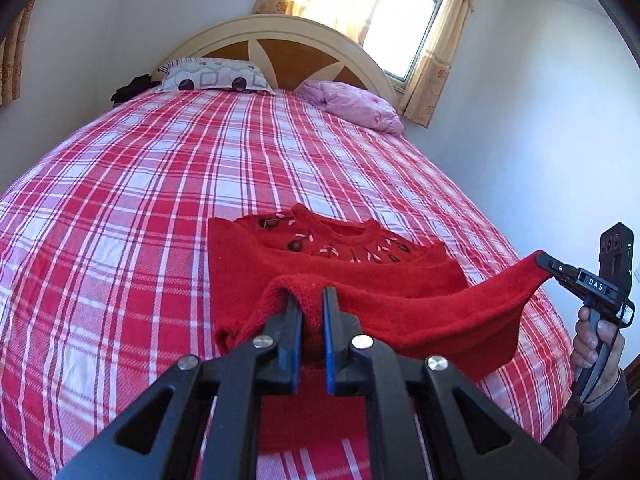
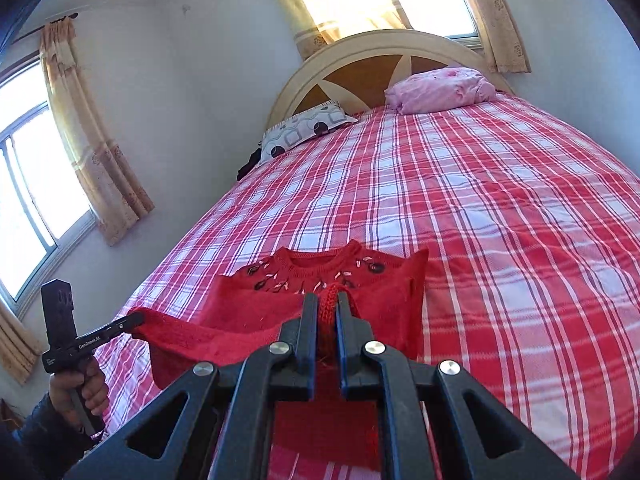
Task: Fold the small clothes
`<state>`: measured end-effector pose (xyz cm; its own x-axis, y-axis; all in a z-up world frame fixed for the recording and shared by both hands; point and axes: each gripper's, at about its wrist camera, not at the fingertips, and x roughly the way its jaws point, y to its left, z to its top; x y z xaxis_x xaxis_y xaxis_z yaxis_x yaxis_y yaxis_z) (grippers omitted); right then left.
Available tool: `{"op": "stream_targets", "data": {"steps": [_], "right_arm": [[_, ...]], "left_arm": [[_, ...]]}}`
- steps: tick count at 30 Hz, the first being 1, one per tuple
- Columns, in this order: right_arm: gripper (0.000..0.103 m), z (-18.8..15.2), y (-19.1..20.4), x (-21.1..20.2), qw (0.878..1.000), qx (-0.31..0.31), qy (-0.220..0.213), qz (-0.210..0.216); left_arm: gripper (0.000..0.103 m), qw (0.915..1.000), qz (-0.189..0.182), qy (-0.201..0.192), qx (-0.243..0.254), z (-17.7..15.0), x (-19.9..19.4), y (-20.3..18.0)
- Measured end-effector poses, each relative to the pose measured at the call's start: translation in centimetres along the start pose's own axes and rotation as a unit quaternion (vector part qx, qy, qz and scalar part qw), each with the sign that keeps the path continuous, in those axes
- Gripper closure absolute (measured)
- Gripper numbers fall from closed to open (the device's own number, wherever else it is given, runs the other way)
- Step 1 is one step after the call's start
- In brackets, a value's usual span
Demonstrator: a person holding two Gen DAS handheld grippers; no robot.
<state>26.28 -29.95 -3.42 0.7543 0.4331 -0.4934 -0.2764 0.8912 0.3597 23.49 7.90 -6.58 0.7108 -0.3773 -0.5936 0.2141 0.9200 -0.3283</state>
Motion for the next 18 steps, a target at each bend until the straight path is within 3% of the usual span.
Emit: {"op": "stream_targets", "data": {"steps": [9,18], "right_arm": [[0.096,5.1,-0.7,4.3,1.0,-0.002,-0.006,-0.012],[0.096,5.4,-5.4,15.0,0.996,0.049,0.07,-0.037]], "left_arm": [[0.094,0.9997,0.019,-0.015,-0.002,5.2,3.7,1.6],[0.094,0.9968,0.06,0.049,-0.019,5.8,13.7,4.7]]}}
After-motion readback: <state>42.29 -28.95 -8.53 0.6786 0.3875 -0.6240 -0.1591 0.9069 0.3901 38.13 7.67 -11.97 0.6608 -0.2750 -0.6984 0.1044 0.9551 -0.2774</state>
